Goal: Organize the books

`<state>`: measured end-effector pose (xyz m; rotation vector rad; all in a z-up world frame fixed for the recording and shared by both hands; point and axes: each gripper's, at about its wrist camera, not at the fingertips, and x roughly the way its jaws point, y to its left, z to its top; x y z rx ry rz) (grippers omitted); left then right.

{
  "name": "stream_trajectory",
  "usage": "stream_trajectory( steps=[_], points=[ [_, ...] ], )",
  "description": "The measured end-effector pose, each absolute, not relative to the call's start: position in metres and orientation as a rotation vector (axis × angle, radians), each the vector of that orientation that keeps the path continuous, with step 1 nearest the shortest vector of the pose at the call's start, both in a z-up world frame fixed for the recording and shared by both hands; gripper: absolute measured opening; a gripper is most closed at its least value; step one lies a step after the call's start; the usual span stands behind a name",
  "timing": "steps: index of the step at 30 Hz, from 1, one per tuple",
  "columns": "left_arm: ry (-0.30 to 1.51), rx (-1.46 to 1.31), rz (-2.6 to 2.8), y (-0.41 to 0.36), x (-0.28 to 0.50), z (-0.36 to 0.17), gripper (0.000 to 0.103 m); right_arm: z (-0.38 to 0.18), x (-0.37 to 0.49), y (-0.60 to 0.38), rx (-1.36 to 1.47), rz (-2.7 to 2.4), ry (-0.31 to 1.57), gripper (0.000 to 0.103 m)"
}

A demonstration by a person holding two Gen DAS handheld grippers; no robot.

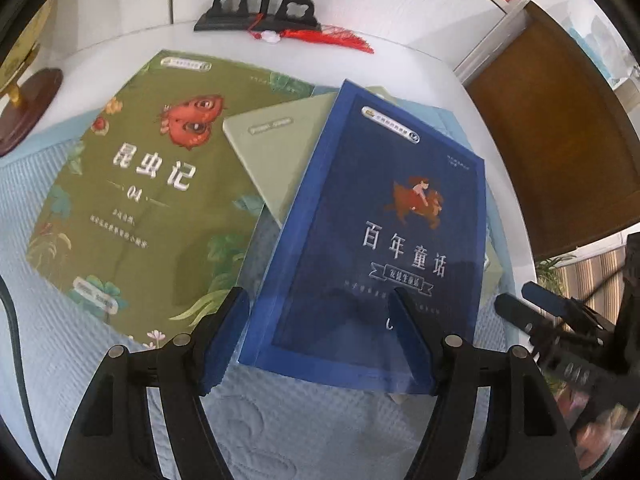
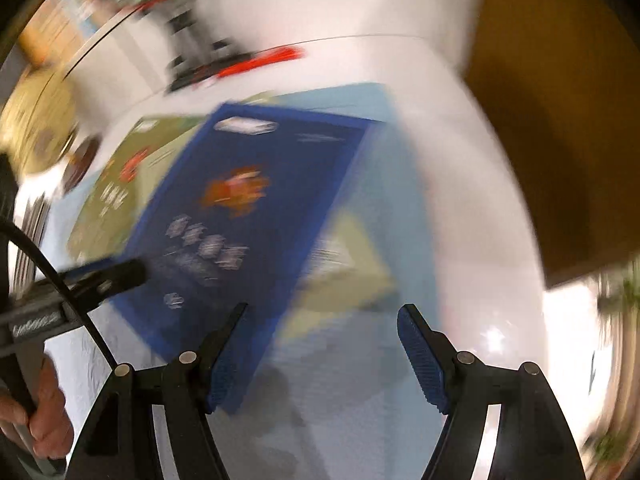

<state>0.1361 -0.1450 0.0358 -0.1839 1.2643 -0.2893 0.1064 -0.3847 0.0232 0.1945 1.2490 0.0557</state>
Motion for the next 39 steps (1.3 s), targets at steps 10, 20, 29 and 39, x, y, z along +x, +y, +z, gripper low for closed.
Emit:
stream_trajectory(
  steps=[10, 20, 29, 39],
  points=[
    [1.263, -0.21, -0.325, -0.152, 0.189, 0.037, 0.067, 0.018, 0.133, -0.376, 0.046, -0.008, 1.226, 0.071],
    [1.305, -0.261, -0.316, -0.136, 0.141, 0.027, 0.068, 0.015, 0.135, -0.348, -0.131, 0.079, 1.235, 0.062],
    [1.388, -0.274, -0.275, -0.109, 0.013, 0.021, 0.068, 0.008, 0.073, -0.328, -0.013, 0.279, 1.337, 0.061],
    [1.317, -0.473, -0.153, -0.093, -0.032, 0.015, 0.065, 0.009, -0.003, -0.331, 0.148, 0.438, 1.389, 0.062]
  ],
)
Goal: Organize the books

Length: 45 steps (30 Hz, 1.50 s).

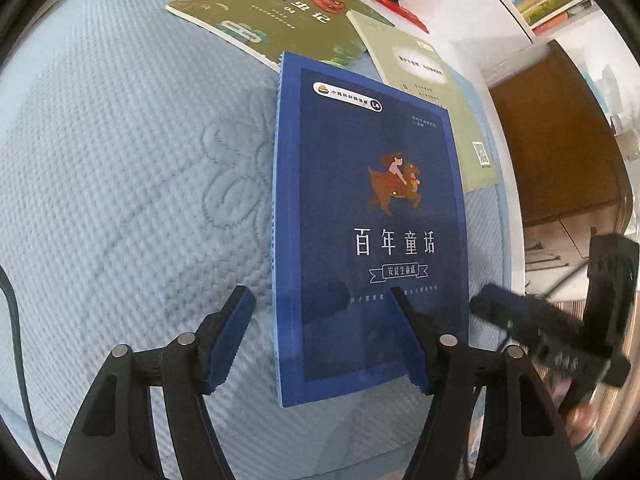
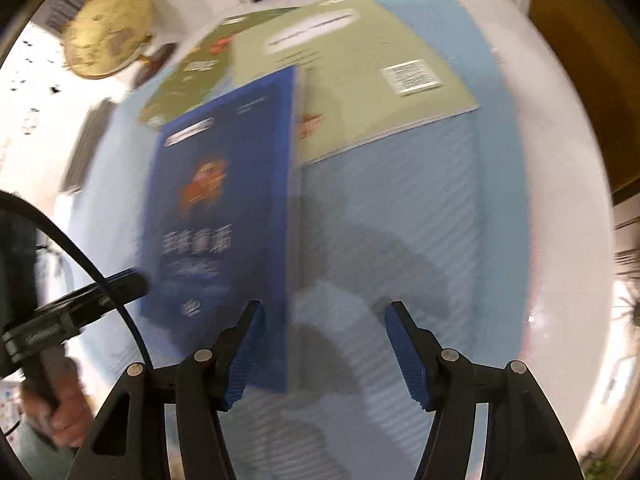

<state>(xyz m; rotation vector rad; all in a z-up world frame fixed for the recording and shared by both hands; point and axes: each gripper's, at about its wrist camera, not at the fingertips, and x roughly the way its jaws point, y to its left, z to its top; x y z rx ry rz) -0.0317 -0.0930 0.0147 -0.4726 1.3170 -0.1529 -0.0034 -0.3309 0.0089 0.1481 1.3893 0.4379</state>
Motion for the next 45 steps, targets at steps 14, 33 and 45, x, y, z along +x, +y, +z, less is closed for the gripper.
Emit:
stream_trajectory(
  steps=[14, 33, 45],
  points=[
    [1.314, -0.551, -0.221, -0.1, -0.038, 0.02, 0.065, 0.004, -0.019, -0.309, 0.172, 0.486, 1.358, 0.05],
    [1.183, -0.708, -0.246, -0.077, -0.034, 0.037, 0.024, 0.003, -0.025, -0.334, 0.361, 0.504, 1.359, 0.061],
    [1.206, -0.817, -0.292, -0.1, -0.012, 0.018, 0.017, -0.004, -0.021, -0.353, 0.524, 0.541, 1.391, 0.061]
  ],
)
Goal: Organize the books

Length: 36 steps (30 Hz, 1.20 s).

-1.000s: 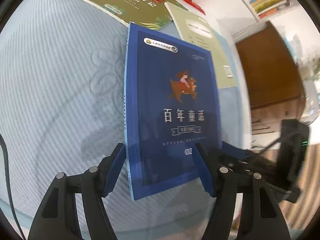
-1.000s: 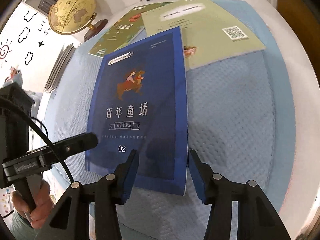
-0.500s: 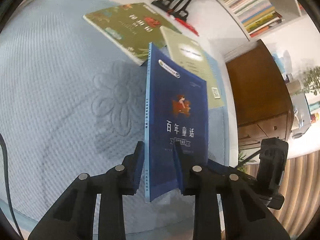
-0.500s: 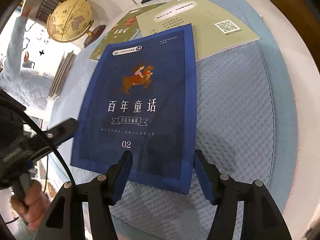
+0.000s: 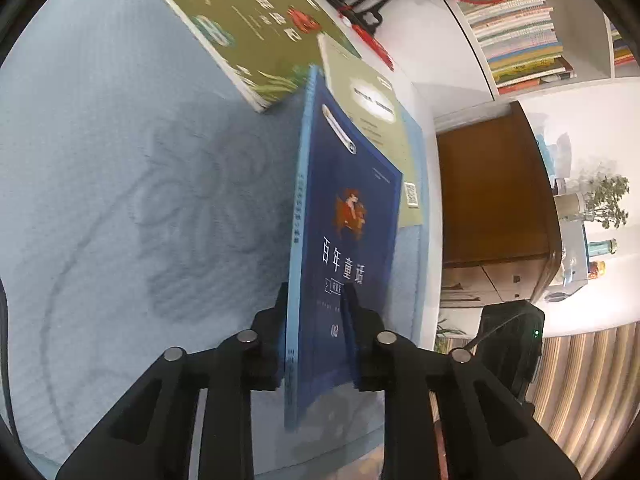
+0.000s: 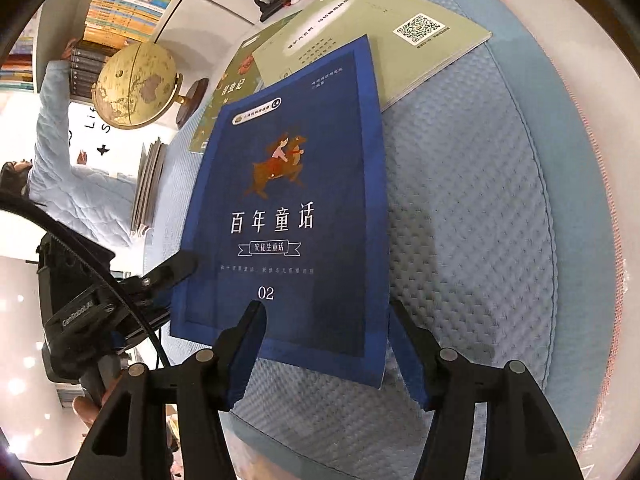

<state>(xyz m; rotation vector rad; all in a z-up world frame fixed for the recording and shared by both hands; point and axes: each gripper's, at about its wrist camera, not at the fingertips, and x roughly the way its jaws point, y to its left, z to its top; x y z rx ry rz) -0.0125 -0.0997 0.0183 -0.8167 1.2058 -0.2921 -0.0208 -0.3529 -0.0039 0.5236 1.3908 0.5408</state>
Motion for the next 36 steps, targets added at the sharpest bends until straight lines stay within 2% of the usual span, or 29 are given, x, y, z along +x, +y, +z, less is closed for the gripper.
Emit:
stream_trajectory(
  steps=[5, 11, 15, 20, 22, 25, 29, 36],
  points=[
    [1.205, -0.815, -0.302, -0.114, -0.005, 0.023, 0.017, -0.001, -0.012, -0.356, 0.549, 0.529, 1.422, 0.061],
    [1.166, -1.117, -0.447, -0.106, 0.001, 0.033, 0.017, 0.018, 0.004, -0.378, 0.675, 0.579, 1.387, 0.064],
    [1.169, -1.206, -0.492, -0.112, 0.011, 0.038, 0.017, 0.003, 0.016, -0.4, 0.861, 0.605, 1.38, 0.075],
    [1.194, -1.231, -0.489, -0.12, 0.017, 0.033, 0.017, -0.022, 0.028, -0.408, 1.051, 0.643, 1.403, 0.074],
    [1.21, -1.207, -0.465, -0.123, 0.019, 0.032, 0.017, -0.023, 0.03, -0.406, 1.087, 0.671, 1.392, 0.051],
    [1.254, -1.049, -0.389, -0.13, 0.021, 0.034, 0.017, -0.017, 0.033, -0.402, 0.969, 0.653, 1.397, 0.037],
    [1.298, -0.844, -0.318, -0.147, 0.015, 0.036, 0.017, 0.0, 0.031, -0.395, 0.759, 0.628, 1.377, 0.036],
    [1.315, -0.688, -0.302, -0.176, -0.005, 0.04, 0.02, 0.029, 0.001, -0.385, 0.366, 0.591, 1.316, 0.035]
  ],
)
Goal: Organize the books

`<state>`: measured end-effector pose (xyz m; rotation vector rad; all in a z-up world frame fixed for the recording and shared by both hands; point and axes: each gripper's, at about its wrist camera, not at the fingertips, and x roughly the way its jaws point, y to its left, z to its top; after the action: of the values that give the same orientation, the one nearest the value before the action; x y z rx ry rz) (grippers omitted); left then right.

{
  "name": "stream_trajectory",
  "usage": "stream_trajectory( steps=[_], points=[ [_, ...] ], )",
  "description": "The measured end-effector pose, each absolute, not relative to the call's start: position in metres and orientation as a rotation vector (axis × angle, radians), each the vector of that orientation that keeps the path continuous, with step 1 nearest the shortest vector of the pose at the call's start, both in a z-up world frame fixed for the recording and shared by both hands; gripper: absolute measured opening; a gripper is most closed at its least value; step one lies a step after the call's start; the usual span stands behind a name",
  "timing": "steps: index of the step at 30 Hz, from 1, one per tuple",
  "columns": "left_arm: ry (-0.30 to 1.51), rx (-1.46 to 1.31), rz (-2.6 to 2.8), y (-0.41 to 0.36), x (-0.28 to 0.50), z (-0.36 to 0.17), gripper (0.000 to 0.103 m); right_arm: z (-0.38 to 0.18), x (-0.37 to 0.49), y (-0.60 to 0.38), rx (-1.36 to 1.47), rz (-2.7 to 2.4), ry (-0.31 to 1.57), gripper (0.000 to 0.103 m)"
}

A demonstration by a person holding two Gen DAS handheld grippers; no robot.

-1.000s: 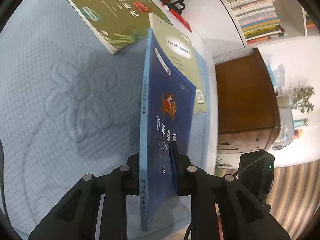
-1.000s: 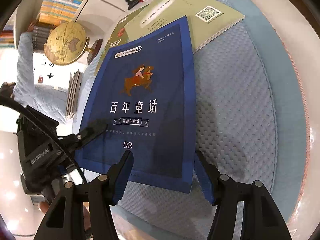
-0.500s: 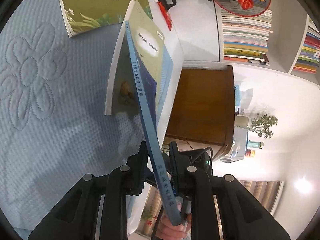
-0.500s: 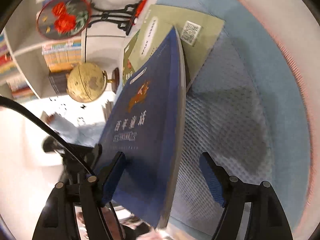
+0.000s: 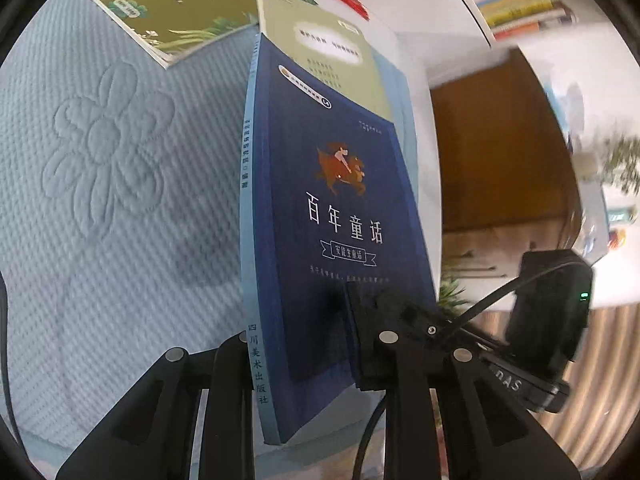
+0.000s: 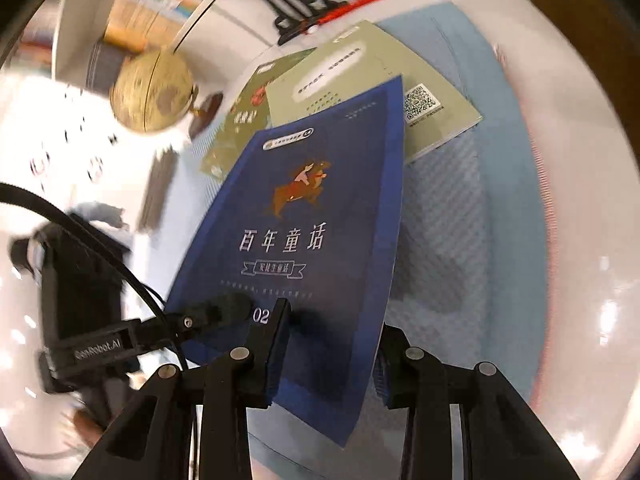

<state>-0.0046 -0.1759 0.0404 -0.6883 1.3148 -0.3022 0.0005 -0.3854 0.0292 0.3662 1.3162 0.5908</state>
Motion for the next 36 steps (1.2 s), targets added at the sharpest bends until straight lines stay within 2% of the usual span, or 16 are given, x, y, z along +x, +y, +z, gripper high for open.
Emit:
stream_trajectory(
  steps=[10, 16, 25, 36],
  points=[
    [1.287, -0.529, -0.361, -0.206, -0.034, 0.069, 0.02, 0.058, -0.052, -0.397, 0.114, 0.557, 1.202, 0.036],
    [1.234, -0.533, -0.396, -0.2, -0.038, 0.088, 0.02, 0.083, -0.061, -0.398, 0.079, 0.552, 1.135, 0.035],
    [1.189, -0.519, -0.415, -0.175, -0.05, 0.105, 0.021, 0.108, -0.07, -0.377, 0.065, 0.57, 1.074, 0.035],
    [1.112, -0.531, -0.437, -0.09, -0.047, 0.129, 0.022, 0.137, -0.063, -0.284, 0.017, 0.586, 1.025, 0.035]
  ],
)
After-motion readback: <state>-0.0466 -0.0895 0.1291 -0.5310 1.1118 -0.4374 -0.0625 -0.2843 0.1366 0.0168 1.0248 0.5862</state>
